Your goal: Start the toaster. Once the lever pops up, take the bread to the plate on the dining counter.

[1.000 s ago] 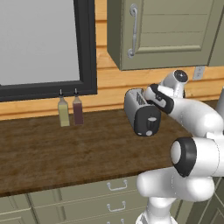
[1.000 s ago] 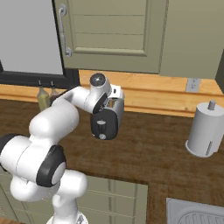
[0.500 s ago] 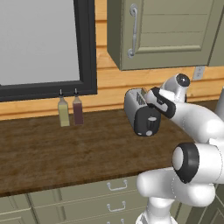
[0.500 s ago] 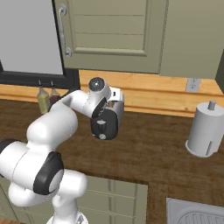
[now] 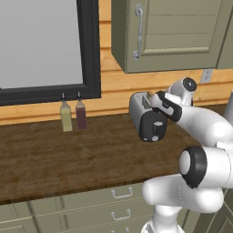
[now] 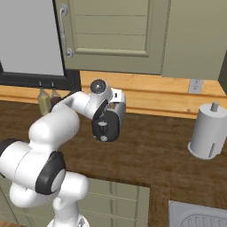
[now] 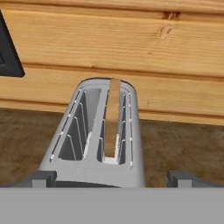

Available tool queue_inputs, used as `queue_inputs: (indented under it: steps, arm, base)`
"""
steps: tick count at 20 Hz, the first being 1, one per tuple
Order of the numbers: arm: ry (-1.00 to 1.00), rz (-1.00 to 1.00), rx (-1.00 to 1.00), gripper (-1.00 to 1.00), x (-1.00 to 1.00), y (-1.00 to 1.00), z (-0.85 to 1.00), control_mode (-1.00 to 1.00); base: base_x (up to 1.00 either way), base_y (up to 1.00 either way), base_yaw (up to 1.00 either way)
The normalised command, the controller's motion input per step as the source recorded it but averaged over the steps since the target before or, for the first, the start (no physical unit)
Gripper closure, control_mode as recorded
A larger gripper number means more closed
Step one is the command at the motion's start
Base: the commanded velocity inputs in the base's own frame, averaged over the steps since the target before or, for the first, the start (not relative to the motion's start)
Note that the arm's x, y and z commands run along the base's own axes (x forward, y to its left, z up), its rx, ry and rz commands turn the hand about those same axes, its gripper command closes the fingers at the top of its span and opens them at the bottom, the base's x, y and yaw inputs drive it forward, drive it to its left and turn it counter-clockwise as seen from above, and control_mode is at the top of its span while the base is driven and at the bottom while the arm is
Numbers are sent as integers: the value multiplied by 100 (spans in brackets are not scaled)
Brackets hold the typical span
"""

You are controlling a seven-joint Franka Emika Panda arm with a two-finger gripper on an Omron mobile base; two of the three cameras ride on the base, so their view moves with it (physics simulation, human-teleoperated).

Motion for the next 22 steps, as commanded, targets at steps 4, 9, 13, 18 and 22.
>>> queue_inputs:
  steps: [4, 9, 13, 18, 22]
  arm:
    - [-6, 0, 9, -100, 0, 0, -2, -100]
    - [0, 0, 1, -100, 3, 0, -1, -100]
    - [0, 0, 0, -100, 32, 0, -16, -100]
    - [0, 0, 0, -100, 30, 0, -26, -100]
    - [0, 0, 0, -100, 24, 0, -29, -100]
  base:
    - [0, 0, 0]
    - [0, 0, 0]
    - [0, 0, 0]
    - [0, 0, 0]
    - [0, 0, 0]
